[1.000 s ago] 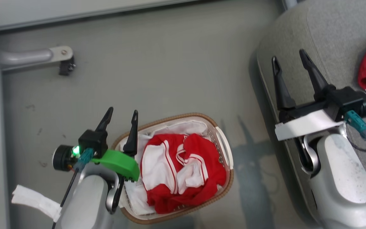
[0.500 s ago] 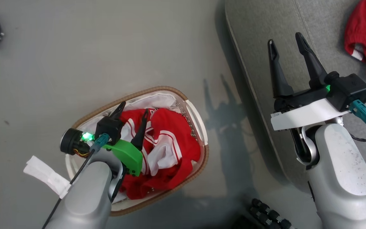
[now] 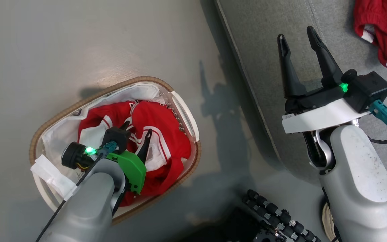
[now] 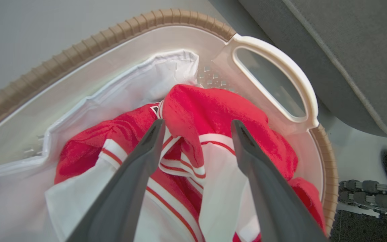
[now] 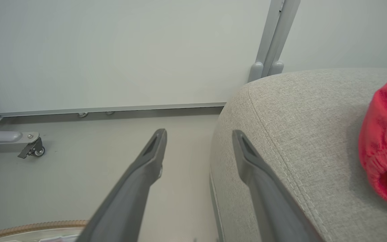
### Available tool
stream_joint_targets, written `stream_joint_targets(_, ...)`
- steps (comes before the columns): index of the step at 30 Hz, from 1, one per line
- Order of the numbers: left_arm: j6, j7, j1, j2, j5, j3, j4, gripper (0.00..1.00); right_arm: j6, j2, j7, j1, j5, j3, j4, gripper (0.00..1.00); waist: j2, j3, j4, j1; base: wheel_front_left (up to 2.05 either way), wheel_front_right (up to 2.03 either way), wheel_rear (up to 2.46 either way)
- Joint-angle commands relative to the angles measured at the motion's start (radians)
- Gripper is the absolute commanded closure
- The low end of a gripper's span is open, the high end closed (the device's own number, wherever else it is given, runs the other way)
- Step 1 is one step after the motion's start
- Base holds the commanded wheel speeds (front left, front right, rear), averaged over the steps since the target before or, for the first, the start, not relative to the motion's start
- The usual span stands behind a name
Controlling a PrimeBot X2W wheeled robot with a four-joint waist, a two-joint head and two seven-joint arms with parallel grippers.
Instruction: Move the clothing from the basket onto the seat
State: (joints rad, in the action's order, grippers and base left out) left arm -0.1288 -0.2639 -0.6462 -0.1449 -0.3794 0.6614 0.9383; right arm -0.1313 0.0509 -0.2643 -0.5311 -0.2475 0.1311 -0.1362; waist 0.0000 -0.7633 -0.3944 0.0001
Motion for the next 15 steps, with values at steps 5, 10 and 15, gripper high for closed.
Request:
stream_joint_targets(5, -0.003, 0.021, -0.051, -0.005, -0.088, 0.068, 0.074, 0.0, 0.001, 0.001, 0.0, -0.016, -0.006, -0.002, 0.004, 0.0, 0.0, -0.047, -0.028, -0.0001, 0.0, 0.0, 0.0)
stream_joint_targets(10, -0.003, 0.038, -0.081, -0.011, -0.138, 0.115, 0.126, 0.0, 0.001, 0.0, 0.0, -0.023, -0.008, -0.003, 0.01, 0.0, 0.0, -0.071, -0.03, -0.0001, 0.0, 0.0, 0.0)
stream_joint_targets(15, -0.003, 0.06, -0.108, -0.003, -0.179, 0.176, 0.144, 0.0, 0.001, 0.001, 0.0, -0.032, -0.009, -0.007, 0.013, 0.0, 0.0, -0.096, -0.024, -0.0001, 0.0, 0.0, 0.0)
